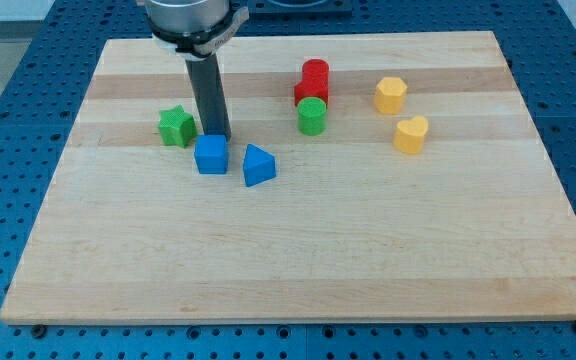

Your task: Drag the green star into the blue cube

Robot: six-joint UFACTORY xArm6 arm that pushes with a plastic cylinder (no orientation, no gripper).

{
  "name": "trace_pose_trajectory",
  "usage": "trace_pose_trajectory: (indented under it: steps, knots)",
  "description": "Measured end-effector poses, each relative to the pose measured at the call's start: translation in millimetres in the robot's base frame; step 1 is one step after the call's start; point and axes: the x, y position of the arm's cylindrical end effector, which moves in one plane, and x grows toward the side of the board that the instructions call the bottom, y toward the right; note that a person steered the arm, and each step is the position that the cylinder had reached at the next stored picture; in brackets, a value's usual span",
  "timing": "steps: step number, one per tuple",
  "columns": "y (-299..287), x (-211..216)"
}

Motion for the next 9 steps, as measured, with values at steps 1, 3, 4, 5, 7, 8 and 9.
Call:
trace_pose_trajectory:
  steps: [1, 3, 4, 5, 7, 8, 9]
  knots:
    - [-1.9, -2.8]
    - [-10.0, -65.8]
    - [-45.2, -72.0]
    - [-77.5, -64.4]
    - [-88.8, -37.5]
    - [-88.3, -34.5]
    - [-85.0, -21.5]
